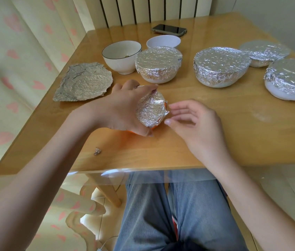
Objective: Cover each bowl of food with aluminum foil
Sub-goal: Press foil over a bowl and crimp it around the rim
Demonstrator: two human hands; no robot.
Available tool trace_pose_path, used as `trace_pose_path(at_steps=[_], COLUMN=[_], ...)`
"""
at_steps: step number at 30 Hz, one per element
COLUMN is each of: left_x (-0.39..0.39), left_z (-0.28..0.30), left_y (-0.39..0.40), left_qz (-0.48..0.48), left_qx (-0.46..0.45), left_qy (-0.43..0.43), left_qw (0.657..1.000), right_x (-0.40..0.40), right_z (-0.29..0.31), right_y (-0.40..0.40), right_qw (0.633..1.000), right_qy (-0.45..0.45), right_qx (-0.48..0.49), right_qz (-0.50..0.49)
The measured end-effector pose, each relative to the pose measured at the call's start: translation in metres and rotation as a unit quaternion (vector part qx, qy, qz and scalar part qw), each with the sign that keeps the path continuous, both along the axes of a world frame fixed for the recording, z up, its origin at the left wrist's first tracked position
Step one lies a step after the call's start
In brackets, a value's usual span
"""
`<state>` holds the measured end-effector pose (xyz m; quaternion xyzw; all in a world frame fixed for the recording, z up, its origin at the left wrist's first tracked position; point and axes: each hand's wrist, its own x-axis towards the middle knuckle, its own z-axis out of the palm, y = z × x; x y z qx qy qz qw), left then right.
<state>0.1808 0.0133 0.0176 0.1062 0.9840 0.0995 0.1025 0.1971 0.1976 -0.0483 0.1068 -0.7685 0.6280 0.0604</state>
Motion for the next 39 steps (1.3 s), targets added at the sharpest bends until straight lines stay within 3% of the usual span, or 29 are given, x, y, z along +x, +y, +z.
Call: trace_pose_path(at_steps=[5,13,18,27,30,33,39], left_x=[0.010,0.006,0.005,-0.004,-0.002,0.000,0.000], left_z=[-0.007,0.002,0.004,-0.006,-0.007,-0.008,0.005], left_y=[0.003,0.001,-0.003,-0.003,-0.001,0.006,-0.009], left_qz=[0.035,0.083,0.015,-0.039,-0.019,0.002,-0.028], left_qx=[0.004,-0.023,-0.031,0.007,0.010,-0.002,0.003], left_qy=[0.038,-0.052,-0.029,-0.031,-0.020,0.011,-0.052], left_qw=[0.999,0.995,0.999,0.999,1.000,1.000,0.998], right_x=[0.007,0.003,-0.011,-0.019,-0.018,-0.016,-0.010], right_z=[-0.001,0.007,0.019,0.013,0.013,0.013,0.002], right_y=[-0.008,-0.008,-0.016,-0.018,-0.021,-0.020,-0.003], right_qw=[1.000,0.998,0.988,0.955,0.960,0.981,0.999], right_qy=[-0.006,0.036,-0.127,-0.211,-0.197,-0.126,-0.011], right_qx=[-0.003,0.059,-0.091,-0.208,-0.200,-0.144,-0.002], right_qz=[0.027,-0.013,0.000,0.032,0.014,-0.017,-0.044])
